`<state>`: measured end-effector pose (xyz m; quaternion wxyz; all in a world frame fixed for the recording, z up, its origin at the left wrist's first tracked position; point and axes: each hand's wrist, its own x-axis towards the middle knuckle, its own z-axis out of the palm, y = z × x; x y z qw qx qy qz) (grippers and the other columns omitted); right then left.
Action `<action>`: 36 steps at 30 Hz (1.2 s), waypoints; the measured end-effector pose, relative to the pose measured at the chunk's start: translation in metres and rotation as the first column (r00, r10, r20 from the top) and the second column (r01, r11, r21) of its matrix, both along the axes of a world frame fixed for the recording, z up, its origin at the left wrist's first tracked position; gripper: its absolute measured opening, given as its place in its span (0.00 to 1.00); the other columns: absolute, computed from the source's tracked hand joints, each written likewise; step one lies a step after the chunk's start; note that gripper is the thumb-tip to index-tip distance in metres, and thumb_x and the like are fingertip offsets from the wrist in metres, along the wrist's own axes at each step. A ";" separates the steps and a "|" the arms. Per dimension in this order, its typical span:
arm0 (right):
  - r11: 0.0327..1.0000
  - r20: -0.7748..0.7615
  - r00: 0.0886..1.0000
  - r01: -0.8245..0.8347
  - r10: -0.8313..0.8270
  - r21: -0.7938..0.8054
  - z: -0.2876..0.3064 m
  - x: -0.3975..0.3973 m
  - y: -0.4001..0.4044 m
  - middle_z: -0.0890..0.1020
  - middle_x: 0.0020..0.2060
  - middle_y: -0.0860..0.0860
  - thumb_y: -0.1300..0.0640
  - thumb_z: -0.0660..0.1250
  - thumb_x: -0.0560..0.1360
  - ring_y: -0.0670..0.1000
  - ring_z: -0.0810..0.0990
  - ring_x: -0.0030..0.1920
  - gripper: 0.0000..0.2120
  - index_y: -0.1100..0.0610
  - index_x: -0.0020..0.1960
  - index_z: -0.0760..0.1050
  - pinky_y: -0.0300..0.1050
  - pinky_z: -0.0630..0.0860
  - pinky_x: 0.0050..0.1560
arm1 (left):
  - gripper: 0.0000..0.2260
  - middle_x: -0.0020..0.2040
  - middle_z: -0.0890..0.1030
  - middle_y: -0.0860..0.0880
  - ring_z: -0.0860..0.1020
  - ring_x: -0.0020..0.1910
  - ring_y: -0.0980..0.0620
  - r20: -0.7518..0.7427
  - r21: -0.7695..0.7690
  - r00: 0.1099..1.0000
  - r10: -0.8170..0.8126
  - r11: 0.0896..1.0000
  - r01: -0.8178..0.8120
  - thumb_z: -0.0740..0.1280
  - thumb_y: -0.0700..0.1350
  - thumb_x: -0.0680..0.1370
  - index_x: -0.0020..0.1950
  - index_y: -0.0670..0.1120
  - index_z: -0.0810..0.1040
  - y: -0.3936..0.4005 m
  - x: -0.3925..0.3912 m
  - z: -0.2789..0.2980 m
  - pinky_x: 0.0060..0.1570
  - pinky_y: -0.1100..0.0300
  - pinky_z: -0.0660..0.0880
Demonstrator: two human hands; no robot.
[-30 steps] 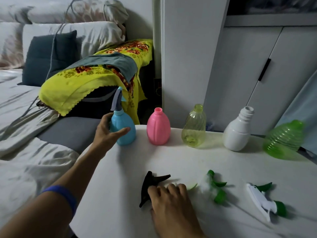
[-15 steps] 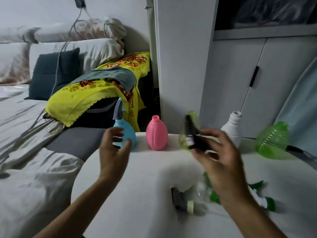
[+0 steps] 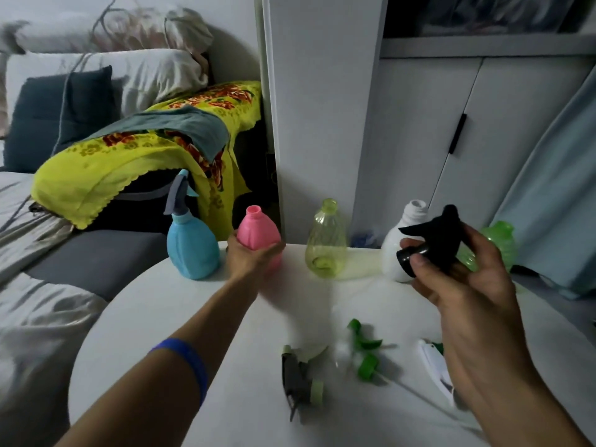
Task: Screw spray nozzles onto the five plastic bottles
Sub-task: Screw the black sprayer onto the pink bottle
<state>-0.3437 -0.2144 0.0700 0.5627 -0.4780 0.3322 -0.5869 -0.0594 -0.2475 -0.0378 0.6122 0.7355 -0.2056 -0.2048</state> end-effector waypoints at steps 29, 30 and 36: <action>0.999 0.307 0.951 -0.045 0.044 -0.001 0.006 0.006 0.023 0.85 0.48 0.55 0.72 0.63 0.77 0.54 0.85 0.46 0.28 0.57 0.74 0.63 0.47 0.76 0.53 | 0.41 0.65 0.75 0.42 0.72 0.61 0.37 0.821 0.212 0.538 -0.193 0.977 0.027 0.82 0.48 0.58 0.69 0.46 0.71 0.173 -0.086 0.067 0.56 0.42 0.72; 0.999 0.300 0.953 -0.039 0.039 -0.008 0.006 0.005 0.021 0.85 0.48 0.54 0.72 0.62 0.77 0.54 0.85 0.47 0.28 0.57 0.74 0.63 0.47 0.76 0.53 | 0.41 0.65 0.75 0.42 0.72 0.61 0.37 0.819 0.218 0.541 -0.192 0.976 0.017 0.82 0.48 0.58 0.69 0.46 0.71 0.171 -0.086 0.068 0.56 0.42 0.72; 0.999 0.269 0.962 -0.038 0.041 -0.014 0.006 0.003 0.014 0.81 0.54 0.59 0.72 0.62 0.77 0.58 0.81 0.52 0.28 0.58 0.75 0.62 0.48 0.74 0.54 | 0.41 0.64 0.75 0.41 0.71 0.60 0.36 0.814 0.252 0.547 -0.196 0.967 -0.028 0.81 0.48 0.57 0.68 0.45 0.73 0.168 -0.086 0.070 0.54 0.41 0.71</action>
